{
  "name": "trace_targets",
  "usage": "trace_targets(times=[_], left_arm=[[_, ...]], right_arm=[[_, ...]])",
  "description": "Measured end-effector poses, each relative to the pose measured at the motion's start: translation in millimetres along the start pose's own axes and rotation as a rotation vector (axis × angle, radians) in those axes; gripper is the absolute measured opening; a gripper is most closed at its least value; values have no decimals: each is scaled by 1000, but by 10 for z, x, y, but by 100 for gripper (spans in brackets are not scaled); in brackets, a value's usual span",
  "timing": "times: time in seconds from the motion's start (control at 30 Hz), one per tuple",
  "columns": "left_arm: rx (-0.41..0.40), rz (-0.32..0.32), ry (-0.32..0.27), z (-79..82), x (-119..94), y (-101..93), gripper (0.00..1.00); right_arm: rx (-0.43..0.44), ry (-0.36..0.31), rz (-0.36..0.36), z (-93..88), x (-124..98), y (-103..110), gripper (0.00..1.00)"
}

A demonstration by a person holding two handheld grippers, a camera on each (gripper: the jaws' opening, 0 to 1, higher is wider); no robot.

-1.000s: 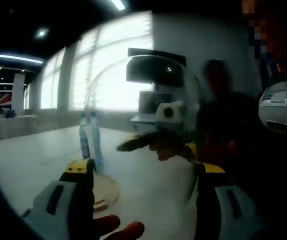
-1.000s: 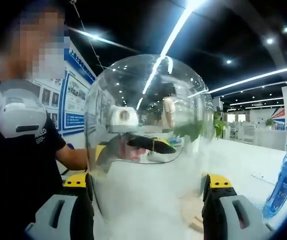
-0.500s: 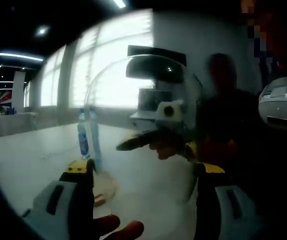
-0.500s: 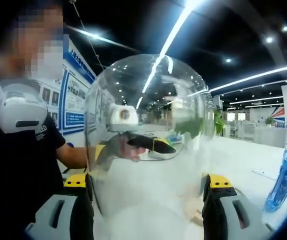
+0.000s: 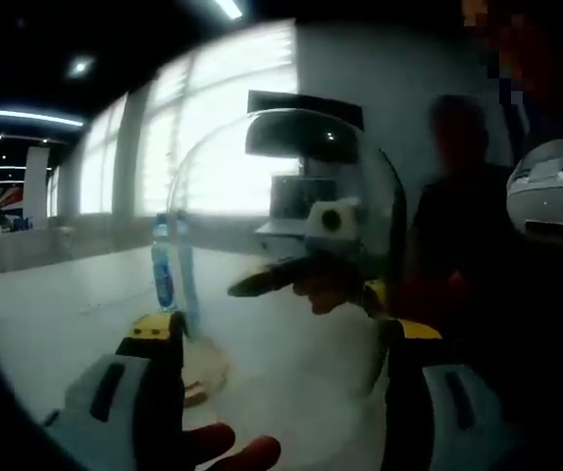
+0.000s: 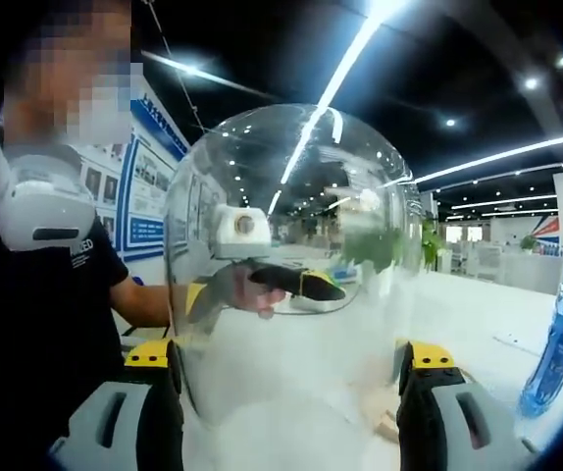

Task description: Open the cover put in the Mizone put the cover back on

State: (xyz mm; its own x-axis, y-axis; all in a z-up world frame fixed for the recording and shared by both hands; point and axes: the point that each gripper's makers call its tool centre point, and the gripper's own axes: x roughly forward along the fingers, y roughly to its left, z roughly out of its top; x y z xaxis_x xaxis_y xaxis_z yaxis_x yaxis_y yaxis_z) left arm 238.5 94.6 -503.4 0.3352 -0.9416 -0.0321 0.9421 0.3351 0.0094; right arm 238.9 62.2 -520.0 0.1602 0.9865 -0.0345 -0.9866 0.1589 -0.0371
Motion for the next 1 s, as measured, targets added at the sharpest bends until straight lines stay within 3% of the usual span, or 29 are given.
trace_targets(times=[0.57, 0.83, 1.0], left_arm=[[7, 8, 0, -1, 3, -4, 73], [0, 18, 5, 3, 3, -4, 74], [-11, 22, -1, 12, -4, -10, 74]], right_arm=[[-4, -15, 6, 3, 6, 13, 86], [-46, -47, -8, 55, -38, 14, 84], [-28, -62, -8, 84, -98, 7, 81]])
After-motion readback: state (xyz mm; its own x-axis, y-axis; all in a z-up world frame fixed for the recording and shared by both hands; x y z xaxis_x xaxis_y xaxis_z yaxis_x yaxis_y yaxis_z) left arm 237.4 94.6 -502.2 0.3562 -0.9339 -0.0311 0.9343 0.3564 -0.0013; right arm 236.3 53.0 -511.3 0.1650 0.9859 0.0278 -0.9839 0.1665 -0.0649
